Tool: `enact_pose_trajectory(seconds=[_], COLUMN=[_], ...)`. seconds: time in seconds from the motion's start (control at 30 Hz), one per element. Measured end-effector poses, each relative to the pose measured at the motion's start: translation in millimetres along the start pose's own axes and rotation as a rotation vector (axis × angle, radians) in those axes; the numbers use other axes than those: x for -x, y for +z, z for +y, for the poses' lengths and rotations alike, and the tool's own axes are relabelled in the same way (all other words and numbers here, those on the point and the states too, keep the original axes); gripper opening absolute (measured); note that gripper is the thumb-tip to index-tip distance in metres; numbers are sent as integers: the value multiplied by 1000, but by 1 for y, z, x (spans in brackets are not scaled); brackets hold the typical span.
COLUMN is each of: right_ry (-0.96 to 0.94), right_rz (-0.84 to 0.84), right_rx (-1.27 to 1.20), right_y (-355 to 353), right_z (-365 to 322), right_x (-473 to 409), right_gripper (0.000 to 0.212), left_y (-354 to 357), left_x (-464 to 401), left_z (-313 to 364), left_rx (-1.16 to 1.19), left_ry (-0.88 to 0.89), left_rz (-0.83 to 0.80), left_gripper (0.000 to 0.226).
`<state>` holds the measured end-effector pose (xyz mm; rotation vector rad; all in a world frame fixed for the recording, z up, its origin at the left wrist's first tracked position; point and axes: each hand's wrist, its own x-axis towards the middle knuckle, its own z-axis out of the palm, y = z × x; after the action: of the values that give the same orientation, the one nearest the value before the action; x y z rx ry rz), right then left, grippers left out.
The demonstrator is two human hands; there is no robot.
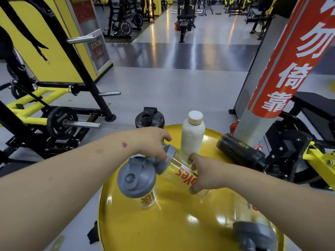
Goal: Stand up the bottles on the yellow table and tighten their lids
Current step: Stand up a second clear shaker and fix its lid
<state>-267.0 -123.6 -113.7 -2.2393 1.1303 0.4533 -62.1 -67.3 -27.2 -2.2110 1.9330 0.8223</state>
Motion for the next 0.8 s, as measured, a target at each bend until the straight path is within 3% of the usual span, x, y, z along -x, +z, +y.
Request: enact_pose_trajectory(seconds=[0.17,0.37,0.67,0.8], right_ry=[-41,-65,-38,-43], right_rz=[-9,53,77,75], right_rx=[-129,-214,-254,-286], right_y=[4,12,29,36], right_z=[12,23,24,23], right_x=[1,-4,-18,-20], right_gripper=[105,111,88,74], left_y=[1,7,19,26], left_x=[3,1,13,13], left_z=[1,14,39,46], left_rx=[22,46,-197,-128], left_ry=[26,120,207,234], left_rz=[-15,112,189,205], left_gripper=[83,70,74,79])
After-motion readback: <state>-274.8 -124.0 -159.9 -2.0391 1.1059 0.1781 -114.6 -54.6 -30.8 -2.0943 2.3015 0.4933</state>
